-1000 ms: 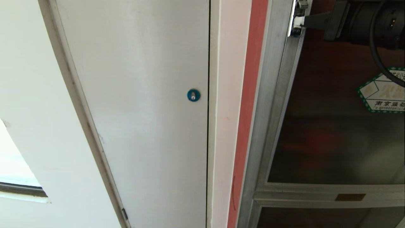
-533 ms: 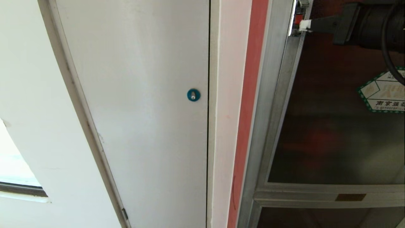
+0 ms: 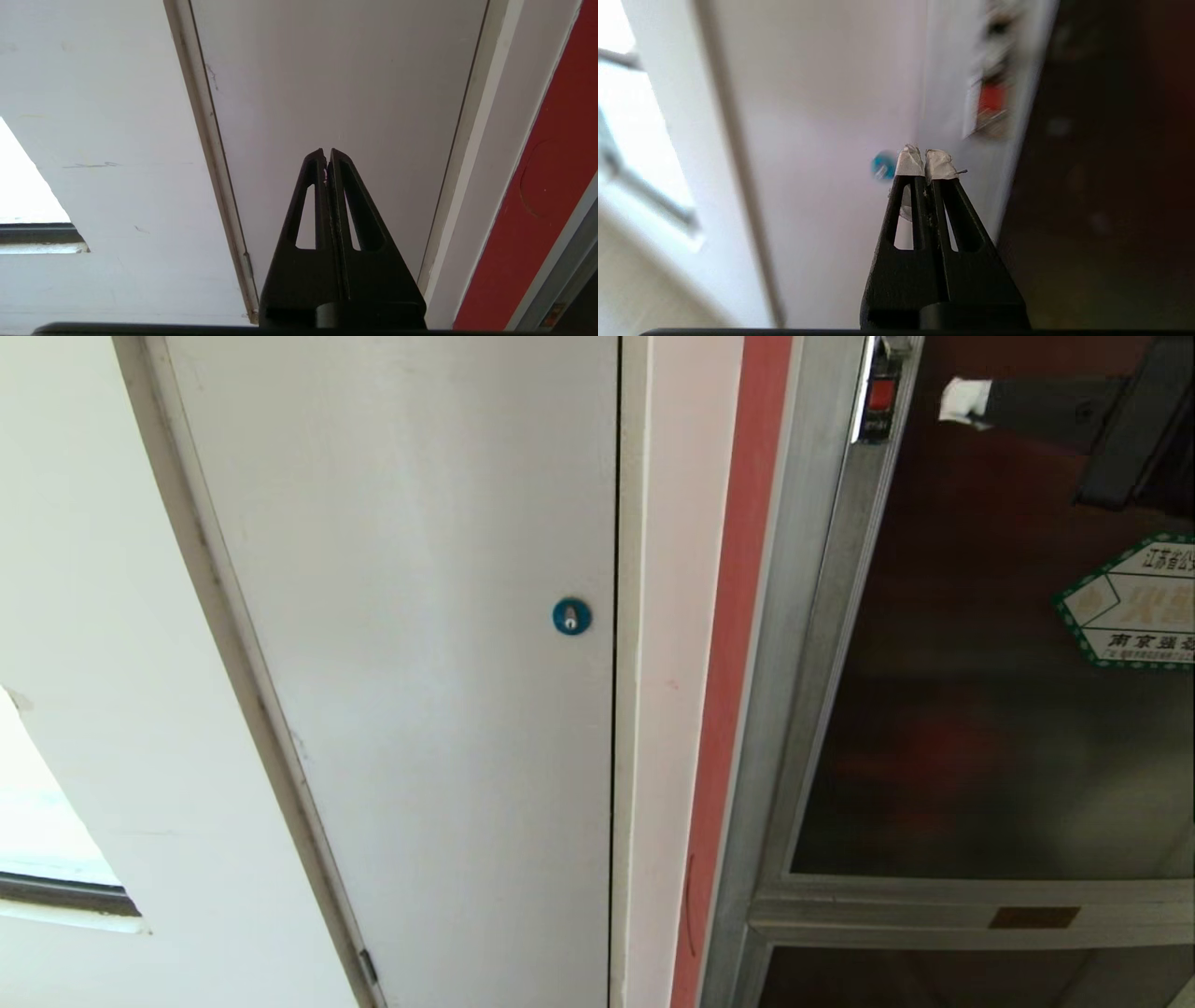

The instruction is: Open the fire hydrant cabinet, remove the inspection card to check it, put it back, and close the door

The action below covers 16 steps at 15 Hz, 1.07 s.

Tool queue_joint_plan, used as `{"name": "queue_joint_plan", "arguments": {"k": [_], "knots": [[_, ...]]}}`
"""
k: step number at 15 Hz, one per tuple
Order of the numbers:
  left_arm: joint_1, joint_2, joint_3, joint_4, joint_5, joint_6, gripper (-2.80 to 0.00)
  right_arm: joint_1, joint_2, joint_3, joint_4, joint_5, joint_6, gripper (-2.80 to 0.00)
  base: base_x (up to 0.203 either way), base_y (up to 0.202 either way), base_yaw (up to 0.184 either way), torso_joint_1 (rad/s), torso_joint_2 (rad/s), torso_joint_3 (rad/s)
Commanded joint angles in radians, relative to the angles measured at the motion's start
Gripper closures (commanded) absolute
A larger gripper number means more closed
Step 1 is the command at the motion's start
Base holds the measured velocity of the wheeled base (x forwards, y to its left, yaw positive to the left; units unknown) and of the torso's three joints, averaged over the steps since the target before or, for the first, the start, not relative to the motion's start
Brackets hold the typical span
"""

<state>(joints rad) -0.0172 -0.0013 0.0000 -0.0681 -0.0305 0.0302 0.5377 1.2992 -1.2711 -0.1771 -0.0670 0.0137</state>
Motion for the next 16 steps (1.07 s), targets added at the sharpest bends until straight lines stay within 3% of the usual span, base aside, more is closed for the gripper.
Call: {"name": "queue_joint_plan", "arguments": {"k": [1, 3, 6, 8, 9, 11, 16], "knots": [[0.000, 0.001, 0.028, -0.001, 0.000, 0.000, 0.00, 0.071, -0.011, 0.053, -0.147, -0.223, -0.007, 0.00, 0.000, 0.000, 0.000, 0.000, 0.00, 0.000], [0.000, 0.001, 0.028, -0.001, 0.000, 0.000, 0.00, 0.135, 0.008, 0.074, -0.236, -0.343, -0.021, 0.00, 0.000, 0.000, 0.000, 0.000, 0.00, 0.000], [0.000, 0.001, 0.028, -0.001, 0.000, 0.000, 0.00, 0.162, 0.057, 0.110, -0.338, -0.399, -0.062, 0.00, 0.000, 0.000, 0.000, 0.000, 0.00, 0.000], [0.000, 0.001, 0.028, -0.001, 0.000, 0.000, 0.00, 0.166, 0.085, 0.152, -0.440, -0.442, -0.133, 0.00, 0.000, 0.000, 0.000, 0.000, 0.00, 0.000], [0.000, 0.001, 0.028, -0.001, 0.000, 0.000, 0.00, 0.168, 0.093, 0.185, -0.510, -0.449, -0.171, -2.80, 0.000, 0.000, 0.000, 0.000, 0.00, 0.000], [0.000, 0.001, 0.028, -0.001, 0.000, 0.000, 0.00, 0.178, 0.128, 0.220, -0.640, -0.459, -0.226, -2.80, 0.000, 0.000, 0.000, 0.000, 0.00, 0.000], [0.000, 0.001, 0.028, -0.001, 0.000, 0.000, 0.00, 0.173, 0.151, 0.182, -0.650, -0.464, -0.247, -2.80, 0.000, 0.000, 0.000, 0.000, 0.00, 0.000]]}}
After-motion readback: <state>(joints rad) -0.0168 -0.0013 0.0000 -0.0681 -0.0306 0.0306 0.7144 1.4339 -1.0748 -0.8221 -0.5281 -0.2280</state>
